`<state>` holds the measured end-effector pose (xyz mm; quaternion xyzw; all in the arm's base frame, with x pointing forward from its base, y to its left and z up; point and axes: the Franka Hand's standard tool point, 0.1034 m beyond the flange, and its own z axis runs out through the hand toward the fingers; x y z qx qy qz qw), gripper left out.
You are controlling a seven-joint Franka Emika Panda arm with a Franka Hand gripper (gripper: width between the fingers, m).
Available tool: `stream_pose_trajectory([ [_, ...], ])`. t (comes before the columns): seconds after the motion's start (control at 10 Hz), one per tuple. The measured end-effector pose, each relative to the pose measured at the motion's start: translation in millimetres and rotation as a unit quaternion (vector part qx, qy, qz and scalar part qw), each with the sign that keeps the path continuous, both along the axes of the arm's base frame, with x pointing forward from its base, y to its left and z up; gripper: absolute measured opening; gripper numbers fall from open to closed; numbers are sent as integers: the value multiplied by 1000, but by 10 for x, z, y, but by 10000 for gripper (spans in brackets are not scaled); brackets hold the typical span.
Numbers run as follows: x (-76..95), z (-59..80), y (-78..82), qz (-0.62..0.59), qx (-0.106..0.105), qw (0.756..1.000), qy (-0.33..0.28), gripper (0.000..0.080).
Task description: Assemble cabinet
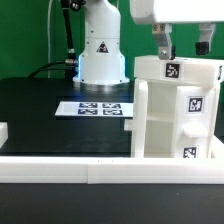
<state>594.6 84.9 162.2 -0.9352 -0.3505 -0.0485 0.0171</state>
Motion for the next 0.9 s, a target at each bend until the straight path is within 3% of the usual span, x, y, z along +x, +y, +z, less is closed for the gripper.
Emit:
stream_pose_trajectory([
  [0.5, -49, -82, -51, -6, -2, 1000, -1, 797],
  [0.6, -49, -82, -53, -8, -2, 1000, -1, 673],
  [0.7, -47, -81, -66, -9, -2, 1000, -1, 673],
  [0.8, -47, -81, -65, -15, -2, 1000, 0, 557],
  [0.9, -47, -81, -66, -32, 0, 999, 1, 557],
])
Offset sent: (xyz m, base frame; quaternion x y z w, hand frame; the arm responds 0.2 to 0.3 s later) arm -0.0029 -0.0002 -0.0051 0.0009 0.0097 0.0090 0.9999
